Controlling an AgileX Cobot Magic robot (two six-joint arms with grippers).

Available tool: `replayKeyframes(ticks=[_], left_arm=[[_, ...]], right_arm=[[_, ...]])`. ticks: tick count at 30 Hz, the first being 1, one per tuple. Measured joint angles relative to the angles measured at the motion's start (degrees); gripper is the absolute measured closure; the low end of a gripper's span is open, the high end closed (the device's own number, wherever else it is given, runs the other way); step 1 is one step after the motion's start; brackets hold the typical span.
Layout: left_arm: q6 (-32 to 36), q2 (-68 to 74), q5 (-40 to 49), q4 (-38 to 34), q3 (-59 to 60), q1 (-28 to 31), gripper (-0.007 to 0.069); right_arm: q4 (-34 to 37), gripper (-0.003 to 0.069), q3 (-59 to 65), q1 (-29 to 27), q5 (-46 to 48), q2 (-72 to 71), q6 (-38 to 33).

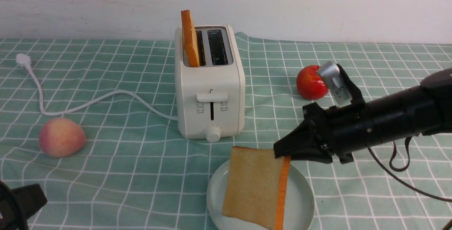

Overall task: Take toasted bread from bread machine on blue coffee table place on plate.
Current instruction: 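Place the held slice of bread on top of the slice on the plate with the right gripper, then reach for a toast slice standing in the toaster with the left gripper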

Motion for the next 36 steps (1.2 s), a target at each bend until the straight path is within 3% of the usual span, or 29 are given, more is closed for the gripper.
replayKeyframes(ticks=[3,5,7,8,12,17,24,28,30,36], left_arm=[[0.96,0.0,-0.83,0.0,0.0,0.0,0.0383],[4.45,0.0,-3.18,0.0,0.0,0.0,0.0382],[5.81,0.06,-4.65,-0.21,0.0,0.0,0.0379],[6.7,0.77,-6.65,-0.6,-0.06,0.0,0.037],[7.69,6.32,-7.65,-0.99,-3.13,0.0,0.0333],[10.19,19.6,-3.24,-1.06,-14.73,0.0,0.0282],[13.61,37.82,3.27,-3.99,-34.18,-0.41,0.0243],[14.54,48.44,5.01,-2.98,-46.11,-7.52,0.02],[12.7,53.03,6.52,0.4,-51.12,-10.5,0.0182],[-5.97,71.03,10.67,14.99,-70.77,-13.55,0.0146]], right_arm=[[-1.8,0.0448,0.0,0.0,-1.76,0.28,-0.05],[-3.16,0.0296,-0.06,-0.05,-2.93,0.09,-0.2],[-3.55,0.0239,-0.06,-0.05,-3.0,-0.21,-0.47],[-4.1,0.0139,-0.4,-0.05,-3.0,-1.12,-1.33],[-4.95,0.0001,-2.36,-0.05,-3.0,-4.79,-2.13],[-10.05,-0.0005,-7.55,-0.05,-1.14,-11.28,-1.38],[-23.49,0.0073,-11.53,0.0,6.31,-20.93,10.02],[-28.26,0.0098,-11.53,0.0,7.72,-28.53,12.22],[-28.39,0.01,-11.53,0.0,7.72,-31.21,12.22],[-29.2,0.0101,-10.7,0.0,8.43,-37.77,12.36]])
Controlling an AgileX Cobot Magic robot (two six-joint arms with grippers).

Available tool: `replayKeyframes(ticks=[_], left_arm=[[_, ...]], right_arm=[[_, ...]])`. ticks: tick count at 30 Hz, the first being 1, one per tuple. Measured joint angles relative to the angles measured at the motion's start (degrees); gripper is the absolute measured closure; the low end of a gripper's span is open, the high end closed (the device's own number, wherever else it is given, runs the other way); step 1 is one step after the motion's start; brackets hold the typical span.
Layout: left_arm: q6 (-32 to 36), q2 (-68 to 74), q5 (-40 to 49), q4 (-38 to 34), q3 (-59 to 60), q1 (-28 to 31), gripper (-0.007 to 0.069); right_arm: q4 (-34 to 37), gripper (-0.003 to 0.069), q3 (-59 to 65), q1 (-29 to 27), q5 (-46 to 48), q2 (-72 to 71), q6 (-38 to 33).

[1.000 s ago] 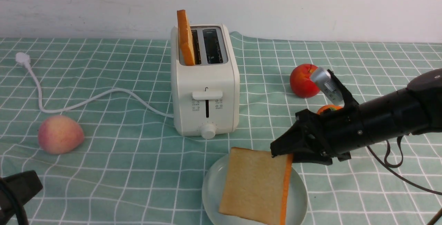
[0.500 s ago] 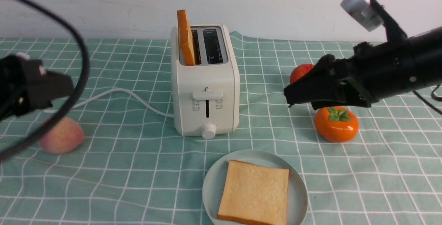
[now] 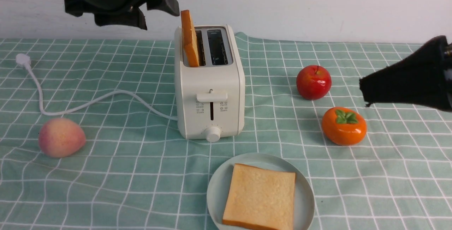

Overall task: Take toasted bread from bread machine on blue coffee table place on plate.
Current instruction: 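Reach for a toast slice standing in the toaster with the left gripper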

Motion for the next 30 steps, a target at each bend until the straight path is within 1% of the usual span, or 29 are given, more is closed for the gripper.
replayKeyframes(ticks=[1,2,4,10,13,16,17,19,20,21,23,25,30], left_arm=[[-2.61,3.83,0.3,1.41,-3.83,0.0,0.0145],[-2.61,4.36,0.3,1.52,-4.33,0.0,0.0145],[-4.76,11.21,0.22,1.62,-9.97,0.0,0.0145],[-4.59,21.75,-2.23,1.41,-15.53,-0.01,0.0145],[-3.7,24.52,-3.12,1.41,-15.67,0.19,0.0147],[-2.83,25.75,-4.17,1.71,-15.67,0.37,0.0169],[-2.22,25.82,-4.27,1.64,-15.67,0.51,0.0188],[0.25,25.7,-3.98,1.41,-16.01,0.56,0.0295],[0.65,25.69,-3.86,1.28,-16.01,0.56,0.0305],[1.5,25.51,-3.47,1.0,-16.06,0.67,0.0361],[3.83,24.23,-1.6,-0.75,-16.06,0.86,0.0522],[5.37,22.82,-0.67,-1.05,-16.06,1.17,0.0551],[10.2,14.88,3.52,-1.21,-16.06,2.3,0.0543]], right_arm=[[-0.23,0.0101,0.84,0.0,0.07,-0.86,0.05],[-0.28,0.0101,0.97,0.0,0.13,-0.99,0.05],[-0.48,0.0101,3.3,0.0,-0.24,-2.58,0.05],[-1.18,0.0101,5.87,0.0,-0.59,-2.9,0.05],[-1.18,0.0101,5.93,0.0,-0.59,-2.9,0.05],[-1.12,0.0101,5.93,0.0,-0.54,-2.9,0.05],[-1.12,0.0101,5.93,0.0,-0.54,-2.9,0.05],[-1.12,0.0101,5.93,0.0,-0.55,-2.9,0.05],[-1.12,0.0101,5.93,0.0,-0.55,-2.9,0.05],[-1.12,0.0101,5.93,0.0,-0.55,-2.9,0.05],[-1.12,0.0101,5.97,0.0,-0.6,-2.9,0.05],[-1.12,0.0101,5.97,0.0,-0.65,-2.9,0.05],[-1.27,0.0101,5.97,0.0,-0.66,-2.9,0.05]])
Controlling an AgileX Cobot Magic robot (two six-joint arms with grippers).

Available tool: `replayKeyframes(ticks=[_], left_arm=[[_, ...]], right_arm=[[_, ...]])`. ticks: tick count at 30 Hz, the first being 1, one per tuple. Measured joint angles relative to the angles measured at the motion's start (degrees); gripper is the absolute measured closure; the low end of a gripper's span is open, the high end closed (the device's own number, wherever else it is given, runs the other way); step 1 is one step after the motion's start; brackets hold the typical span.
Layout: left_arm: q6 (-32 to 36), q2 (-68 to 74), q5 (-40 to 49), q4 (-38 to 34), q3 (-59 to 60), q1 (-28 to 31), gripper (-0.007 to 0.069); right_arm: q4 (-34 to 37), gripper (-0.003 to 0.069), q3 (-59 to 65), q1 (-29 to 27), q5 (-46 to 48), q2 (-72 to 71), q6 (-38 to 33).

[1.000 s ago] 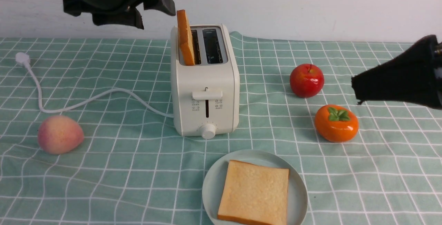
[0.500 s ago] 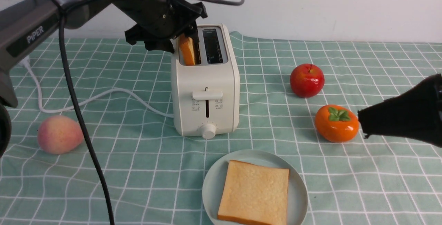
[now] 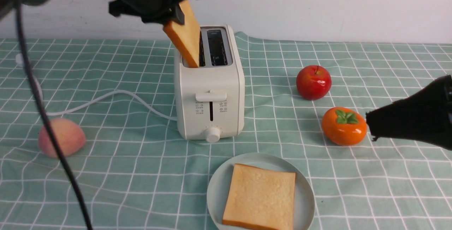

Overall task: Take toasted bread from bread machine on blue coffee table place on plate.
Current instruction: 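Reach for a toast slice standing in the toaster with the left gripper, then place the slice of bread on the plate with the left gripper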

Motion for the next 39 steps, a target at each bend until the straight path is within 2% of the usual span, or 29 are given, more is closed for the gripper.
replayKeyframes(ticks=[3,6,8,11,16,17,19,20,22,24,28,30,35,37,39], left_arm=[[3.13,-6.68,5.45,0.12,-0.06,0.9,0.0543],[9.37,-14.66,15.91,0.33,0.11,1.4,0.0543],[12.82,-17.54,18.02,-0.46,1.28,1.4,0.0543],[18.04,-21.61,18.7,-5.71,6.46,1.4,0.0543],[26.94,-22.69,18.7,-25.74,20.84,0.93,0.0543],[27.34,-22.45,18.7,-27.54,21.54,0.83,0.0543],[33.03,-19.55,16.81,-39.35,31.56,-1.3,0.0543],[33.83,-19.28,16.27,-40.11,32.89,-1.74,0.0543],[38.34,-15.12,11.77,-48.16,39.55,-4.91,0.0543],[40.46,-11.84,7.53,-50.69,42.68,-7.57,0.0543],[41.42,-5.92,-0.75,-50.37,44.53,-12.38,0.0525],[40.9,-4.01,-4.87,-49.01,44.58,-13.72,0.0482],[31.6,-3.08,-13.88,-42.22,44.58,-14.05,0.0256],[27.08,-3.68,-13.96,-35.41,44.34,-13.46,0.011],[23.77,-5.01,-11.3,-27.65,43.05,-12.91,0.002]], right_arm=[[-0.66,0.0101,0.0,0.0,-0.06,0.0,0.0],[-1.94,0.0101,0.0,0.0,0.0,0.06,0.0],[-1.94,0.0101,0.0,0.0,0.0,0.18,0.0],[-1.94,0.0101,0.0,0.0,0.0,0.76,0.0],[-1.75,0.0101,0.0,0.0,0.18,1.55,0.0],[-1.75,0.0101,0.0,0.0,0.23,1.54,0.0],[-1.75,0.0101,0.0,0.0,0.24,1.56,0.0],[-1.75,0.0101,0.0,0.0,0.29,1.56,0.0],[-1.56,0.0101,0.0,0.0,0.48,1.56,0.0],[-1.56,0.0101,0.0,0.0,0.91,1.56,0.0],[-1.56,0.0101,0.0,0.0,1.65,1.56,0.0],[-1.52,0.0101,0.0,0.0,1.94,1.56,0.0],[-1.52,0.0101,0.0,0.0,3.13,1.56,0.0],[-1.52,0.0101,0.0,0.0,3.59,1.56,0.0],[-1.52,0.0101,0.0,0.0,4.1,1.56,0.0]])
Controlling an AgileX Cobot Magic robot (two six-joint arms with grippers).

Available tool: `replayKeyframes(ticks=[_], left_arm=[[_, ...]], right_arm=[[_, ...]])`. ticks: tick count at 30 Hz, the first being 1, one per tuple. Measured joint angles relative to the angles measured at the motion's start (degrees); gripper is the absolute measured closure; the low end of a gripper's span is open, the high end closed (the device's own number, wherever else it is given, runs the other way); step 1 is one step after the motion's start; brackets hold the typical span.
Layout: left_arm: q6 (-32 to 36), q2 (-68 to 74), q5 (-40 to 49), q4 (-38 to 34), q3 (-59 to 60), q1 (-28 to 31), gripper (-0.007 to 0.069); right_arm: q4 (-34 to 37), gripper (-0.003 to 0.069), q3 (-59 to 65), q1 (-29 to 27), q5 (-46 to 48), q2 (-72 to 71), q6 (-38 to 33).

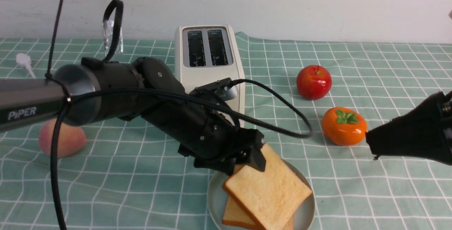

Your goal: Take toasted bread from bread machine on blue coffee table place on plate.

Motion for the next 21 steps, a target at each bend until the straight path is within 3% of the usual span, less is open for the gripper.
replayKeyframes(ticks=[2,4,6,10,15,17,18,19,21], left_arm=[[-2.15,-1.45,1.75,5.43,-1.03,0.47,-0.0013],[-10.46,-5.85,7.5,17.35,-5.1,2.42,-0.0032],[-15.02,-9.04,10.72,23.08,-7.17,3.77,-0.002],[-21.45,-15.86,16.77,27.34,-8.7,5.3,0.006],[-20.3,-23.18,19.44,22.91,-5.45,4.2,0.0268],[-17.98,-27.79,19.95,18.66,-0.57,3.87,0.0437],[-17.86,-28.49,19.95,18.15,-0.14,3.87,0.045],[-17.32,-31.47,19.97,17.12,3.61,3.87,0.0567],[-17.27,-34.51,19.97,16.89,6.48,3.87,0.0634]], right_arm=[[0.0,0.0101,0.0,0.0,0.31,0.0,0.0],[0.0,0.0103,0.0,0.0,0.19,0.0,0.0],[0.0,0.0113,0.0,0.0,-0.31,0.0,0.0],[-0.45,0.0186,0.0,0.0,-3.8,0.0,0.0],[-2.45,0.0402,0.0,0.0,-8.06,0.0,3.14],[-5.56,0.0571,0.0,0.0,-7.43,0.0,6.14],[-5.84,0.0594,0.0,0.0,-7.28,0.0,6.55],[-8.47,0.0656,0.22,0.0,-5.98,-0.1,7.9],[-11.55,0.0675,1.6,0.0,-5.56,-0.94,9.13]])
